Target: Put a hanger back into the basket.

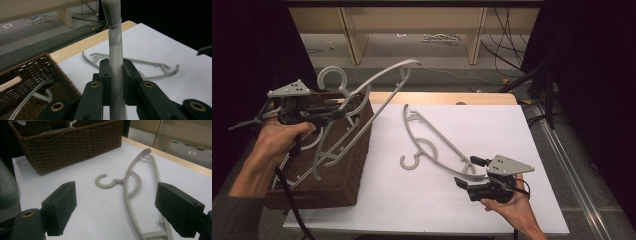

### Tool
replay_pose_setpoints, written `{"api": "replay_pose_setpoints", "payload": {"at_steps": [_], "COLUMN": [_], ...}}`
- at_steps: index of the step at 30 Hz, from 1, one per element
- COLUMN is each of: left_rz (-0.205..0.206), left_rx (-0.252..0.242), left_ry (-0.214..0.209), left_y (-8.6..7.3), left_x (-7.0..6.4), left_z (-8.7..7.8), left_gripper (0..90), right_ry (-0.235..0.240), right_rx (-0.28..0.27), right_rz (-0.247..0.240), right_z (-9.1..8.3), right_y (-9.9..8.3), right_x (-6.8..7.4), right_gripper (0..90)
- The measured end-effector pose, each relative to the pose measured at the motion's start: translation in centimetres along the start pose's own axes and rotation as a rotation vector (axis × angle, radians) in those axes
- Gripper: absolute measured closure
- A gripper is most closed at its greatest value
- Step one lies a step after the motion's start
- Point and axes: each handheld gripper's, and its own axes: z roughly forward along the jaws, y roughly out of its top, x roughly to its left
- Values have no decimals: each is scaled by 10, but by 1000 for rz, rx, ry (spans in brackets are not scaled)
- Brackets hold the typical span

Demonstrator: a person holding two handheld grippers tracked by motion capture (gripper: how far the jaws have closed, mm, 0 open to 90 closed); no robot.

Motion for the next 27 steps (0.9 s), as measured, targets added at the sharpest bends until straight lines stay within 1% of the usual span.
{"api": "replay_pose_setpoints", "payload": {"at_steps": [2, 3, 5, 7, 9, 10, 13, 18, 20, 21, 23, 24, 27], "left_rz": [-3, -1, -2, 5, 9, 3, -4, -16, -31, -30, -28, -27, -40], "left_rx": [-1, 3, 5, 7, 15, 17, 29, 34, 35, 31, 43, 46, 52], "left_ry": [19, 32, 44, 47, 72, 77, 100, 133, 143, 146, 156, 163, 179], "left_y": [-3, -4, -7, -10, -13, -15, -22, -36, -41, -44, -49, -51, -59], "left_x": [8, 12, 19, 25, 31, 35, 45, 61, 66, 69, 73, 75, 82], "left_z": [-2, -3, -5, -7, -9, -10, -12, -16, -17, -18, -20, -21, -24], "left_gripper": [796, 796, 796, 796, 796, 796, 796, 796, 796, 796, 796, 796, 796], "right_ry": [-7, -14, -17, -20, -18, -15, -22, -23, -26, -26, -25, -20, -19], "right_rx": [-13, -10, -11, -13, -7, -18, -10, -11, -13, -14, -11, 0, 2], "right_rz": [0, 1, 10, 11, 16, 16, 13, 16, 18, 20, 19, 18, 17], "right_z": [0, -1, -2, -3, -4, -3, -4, -4, -4, -3, -3, -4, -4], "right_y": [-1, -1, -2, -3, -4, -5, -5, -5, -6, -6, -6, -6, -6], "right_x": [-1, -2, -2, -3, -3, -4, -4, -4, -4, -4, -5, -5, -5], "right_gripper": [185, 185, 185, 185, 185, 185, 185, 185, 185, 185, 185, 185, 185]}}
